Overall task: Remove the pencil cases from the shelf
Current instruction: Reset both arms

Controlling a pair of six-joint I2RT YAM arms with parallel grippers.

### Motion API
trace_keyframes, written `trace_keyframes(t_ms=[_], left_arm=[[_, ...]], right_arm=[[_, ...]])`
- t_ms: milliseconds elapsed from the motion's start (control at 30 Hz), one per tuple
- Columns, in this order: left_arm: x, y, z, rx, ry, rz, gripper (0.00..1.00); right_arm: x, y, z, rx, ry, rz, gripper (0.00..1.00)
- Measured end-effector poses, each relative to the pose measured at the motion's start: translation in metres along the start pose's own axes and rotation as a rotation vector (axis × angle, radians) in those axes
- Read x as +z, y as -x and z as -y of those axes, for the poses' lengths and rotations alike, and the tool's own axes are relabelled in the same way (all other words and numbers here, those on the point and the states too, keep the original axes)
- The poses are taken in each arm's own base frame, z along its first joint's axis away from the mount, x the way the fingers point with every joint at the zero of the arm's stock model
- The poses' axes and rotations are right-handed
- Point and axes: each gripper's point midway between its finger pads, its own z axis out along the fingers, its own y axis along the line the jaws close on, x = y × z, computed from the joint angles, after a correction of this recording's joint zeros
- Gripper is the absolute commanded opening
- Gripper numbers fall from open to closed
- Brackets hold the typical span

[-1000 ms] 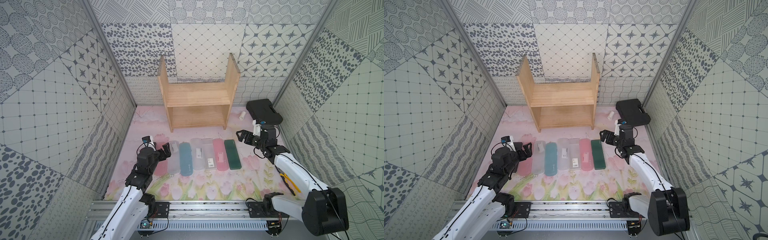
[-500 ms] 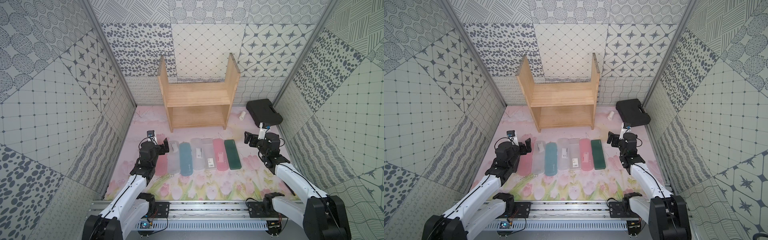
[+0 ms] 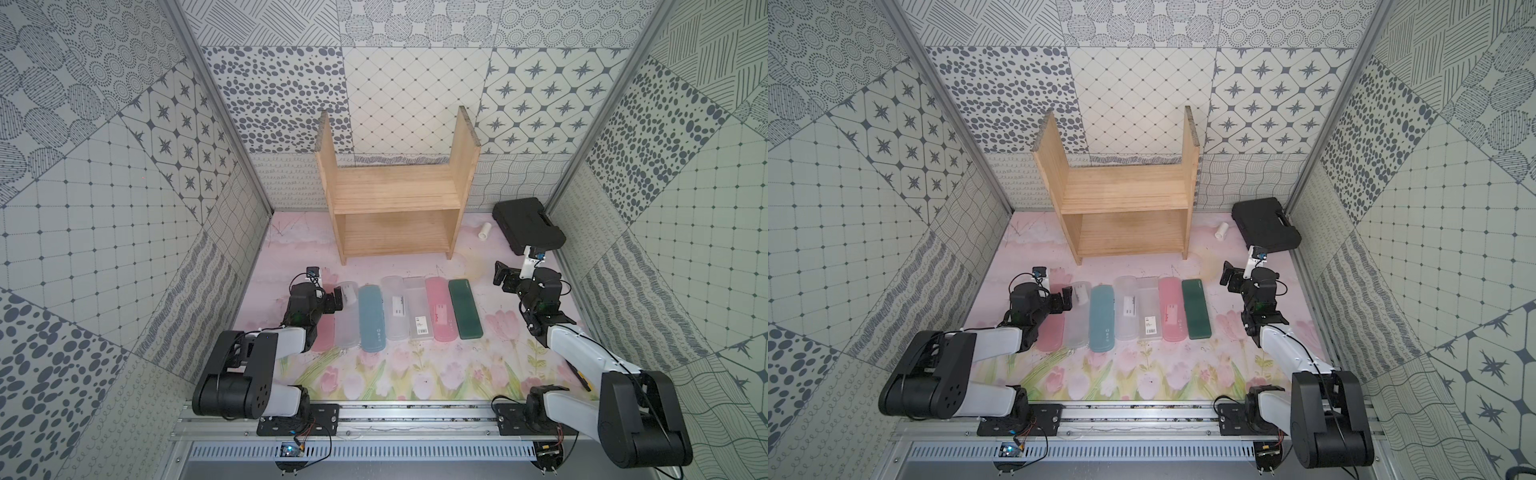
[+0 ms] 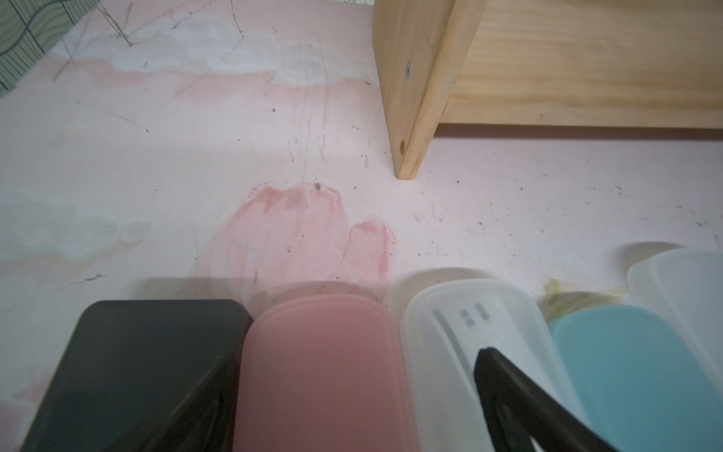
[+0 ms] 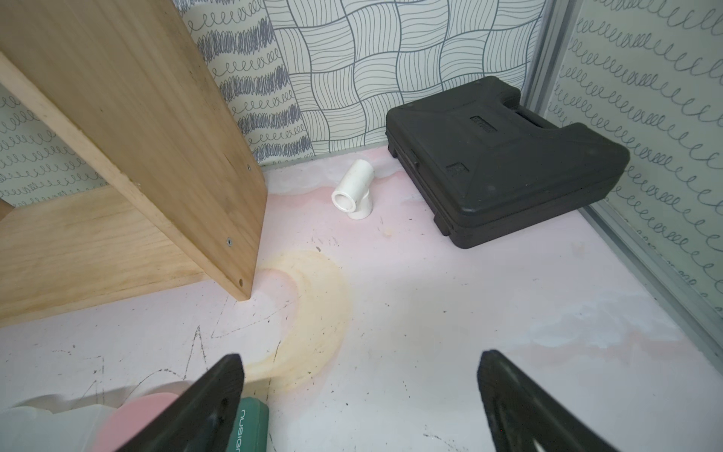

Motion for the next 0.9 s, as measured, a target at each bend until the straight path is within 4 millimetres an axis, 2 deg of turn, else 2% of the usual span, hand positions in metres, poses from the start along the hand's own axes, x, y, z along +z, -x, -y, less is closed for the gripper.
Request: trace_keyframes(t_ms=[200,333,567,800,900], left_arm=[[0.009,0.002,0.001,-0.004,-0.005,0.025,0.99],[0.013,0.014,0.001,-0.010,-0.004,0.057,0.99],[0.015,0.024,0.003,-0.005,0.002,0.079,0.99],[0.015,0.026,0.003,-0.004,0.008,0.083,0.99],[0.015,0.026,0.003,-0.004,0.008,0.083,0.99]], right_arm=[[0.006,-0.009,0.005,-0.030,-0.023,-0.002,0.98],[0.012,-0.015,0.007,-0.043,-0.031,-0.009,0.98],[0.016,-0.022,0.008,-0.072,-0.028,-0.001,0.98],[0.030,-0.040,0.010,-0.107,-0.026,-0.004,0.98],[0.039,-0.055,0.012,-0.116,-0.028,-0.018,0.98]])
